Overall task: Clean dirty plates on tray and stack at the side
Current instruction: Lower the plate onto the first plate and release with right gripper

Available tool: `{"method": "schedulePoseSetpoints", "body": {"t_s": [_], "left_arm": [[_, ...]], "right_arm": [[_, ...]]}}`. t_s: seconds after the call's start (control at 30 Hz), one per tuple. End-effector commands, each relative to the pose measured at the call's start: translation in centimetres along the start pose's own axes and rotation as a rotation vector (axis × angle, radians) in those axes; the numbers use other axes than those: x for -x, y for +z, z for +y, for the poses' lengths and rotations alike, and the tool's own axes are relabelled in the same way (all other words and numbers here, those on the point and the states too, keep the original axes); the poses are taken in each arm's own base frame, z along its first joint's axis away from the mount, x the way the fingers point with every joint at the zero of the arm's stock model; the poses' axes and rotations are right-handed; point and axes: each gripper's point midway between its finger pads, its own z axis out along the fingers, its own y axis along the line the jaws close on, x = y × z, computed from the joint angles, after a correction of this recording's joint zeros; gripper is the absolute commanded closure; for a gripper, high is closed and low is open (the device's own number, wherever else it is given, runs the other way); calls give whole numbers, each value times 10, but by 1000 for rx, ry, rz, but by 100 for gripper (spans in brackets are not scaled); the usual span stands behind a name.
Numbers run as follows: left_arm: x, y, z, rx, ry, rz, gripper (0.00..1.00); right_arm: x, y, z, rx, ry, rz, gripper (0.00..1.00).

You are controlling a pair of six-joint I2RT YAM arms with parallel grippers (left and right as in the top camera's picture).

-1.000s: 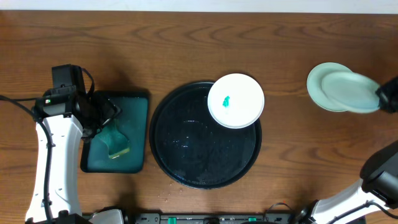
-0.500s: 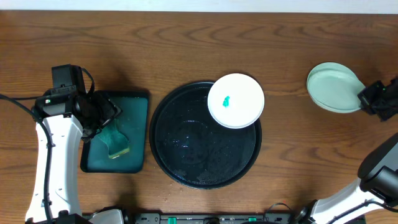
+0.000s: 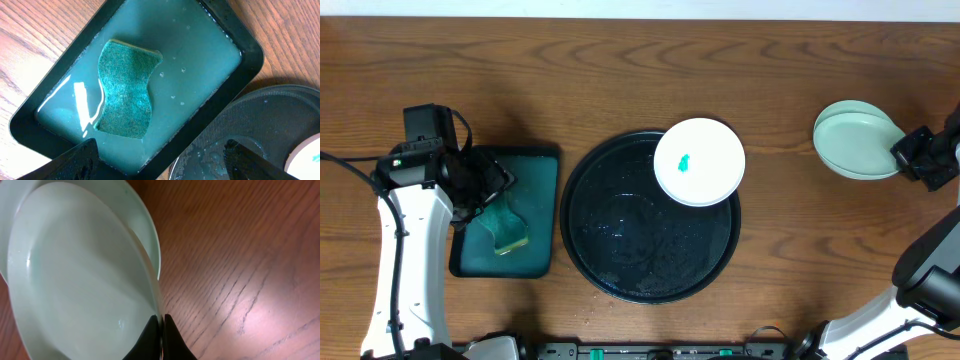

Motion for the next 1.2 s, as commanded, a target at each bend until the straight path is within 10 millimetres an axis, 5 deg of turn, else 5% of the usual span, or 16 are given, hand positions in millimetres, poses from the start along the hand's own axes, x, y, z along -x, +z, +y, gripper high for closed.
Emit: {"method": "schedulePoseSetpoints", "body": {"t_s": [0.0, 0.37, 0.67, 0.7, 0.83, 1.0, 1.17], "left_arm": [[-4, 4, 4, 21, 16, 14, 20], [-4, 4, 4, 21, 15, 13, 19], [-4, 4, 4, 21, 15, 13, 19], [-4, 4, 4, 21, 15, 14, 20], [-4, 4, 4, 21, 15, 14, 20], [-4, 4, 4, 21, 22, 14, 20], [-4, 4, 4, 21, 54, 13, 19]], "right_arm": [[7, -2, -6, -13, 38, -29, 99], [10, 26, -3, -35, 81, -15, 99], [12, 31, 39, 72, -31, -45, 96], [11, 31, 46, 89, -56, -47, 94], [4, 27, 60, 105, -106, -40, 54], [0, 9, 74, 118, -178, -31, 58], [-15, -51, 126, 323, -429, -62, 59]]}}
